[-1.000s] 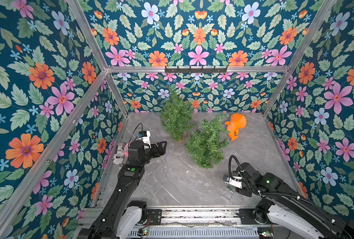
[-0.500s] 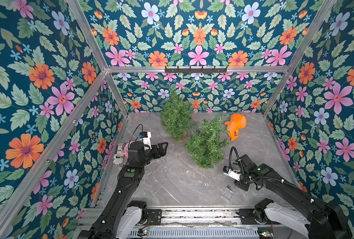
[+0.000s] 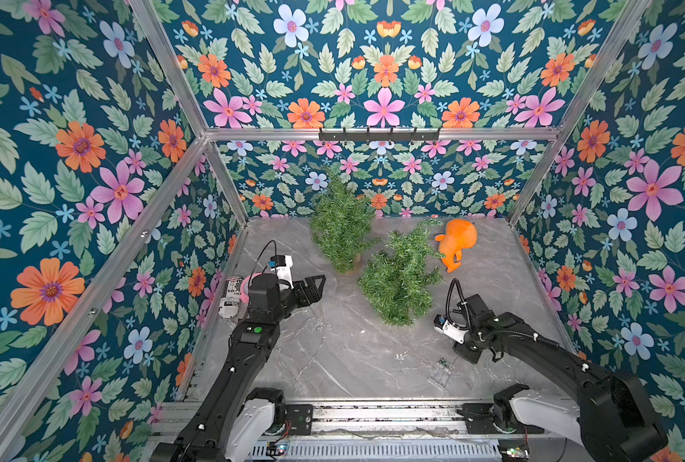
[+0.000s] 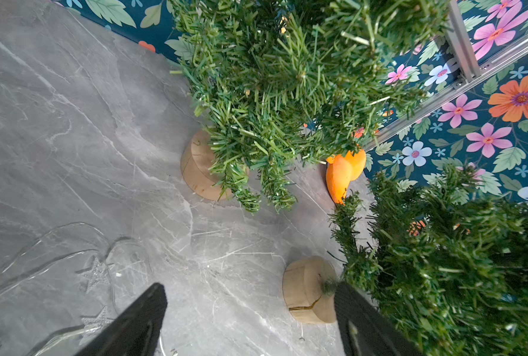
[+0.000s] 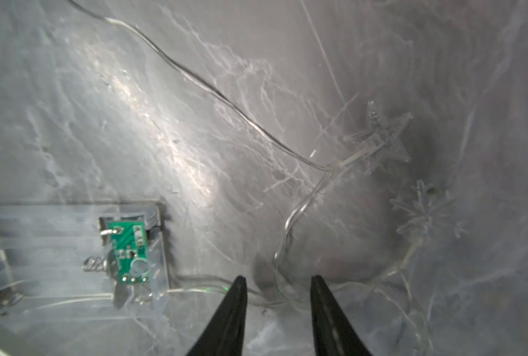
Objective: Wrap string light around the christmas tree
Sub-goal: Pick up the light string from the center of the board.
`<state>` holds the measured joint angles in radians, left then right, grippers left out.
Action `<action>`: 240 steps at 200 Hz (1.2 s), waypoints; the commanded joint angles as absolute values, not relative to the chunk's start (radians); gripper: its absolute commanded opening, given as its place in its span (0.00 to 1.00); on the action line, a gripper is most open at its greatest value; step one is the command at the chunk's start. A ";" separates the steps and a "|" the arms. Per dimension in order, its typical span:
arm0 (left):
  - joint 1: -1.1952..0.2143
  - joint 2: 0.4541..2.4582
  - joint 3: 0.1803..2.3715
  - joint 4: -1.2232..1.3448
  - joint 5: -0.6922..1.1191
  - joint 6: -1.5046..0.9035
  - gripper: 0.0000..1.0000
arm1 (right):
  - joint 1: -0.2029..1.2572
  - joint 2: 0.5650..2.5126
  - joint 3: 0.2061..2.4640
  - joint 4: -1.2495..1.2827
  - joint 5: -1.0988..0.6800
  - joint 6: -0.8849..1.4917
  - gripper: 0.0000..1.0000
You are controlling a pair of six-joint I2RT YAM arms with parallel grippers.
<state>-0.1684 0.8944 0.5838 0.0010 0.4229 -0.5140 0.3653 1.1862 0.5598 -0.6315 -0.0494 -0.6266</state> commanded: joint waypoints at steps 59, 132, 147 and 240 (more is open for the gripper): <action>-0.154 0.899 0.585 0.029 0.443 -0.514 0.88 | 0.364 1.267 0.587 -0.616 -0.085 -0.643 0.24; -0.152 0.884 0.583 0.028 0.439 -0.514 0.88 | 0.367 1.298 0.580 -0.612 -0.079 -0.640 0.11; -0.152 0.880 0.581 0.028 0.436 -0.514 0.88 | 0.367 1.293 0.578 -0.611 -0.076 -0.640 0.02; -0.146 0.841 0.588 0.028 0.414 -0.493 0.88 | 0.366 0.886 0.543 -0.641 0.029 -0.634 0.00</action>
<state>-0.1493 0.8597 0.5797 0.0055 0.4194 -0.5167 0.3656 0.9977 0.5446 -0.6121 -0.0216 -0.6277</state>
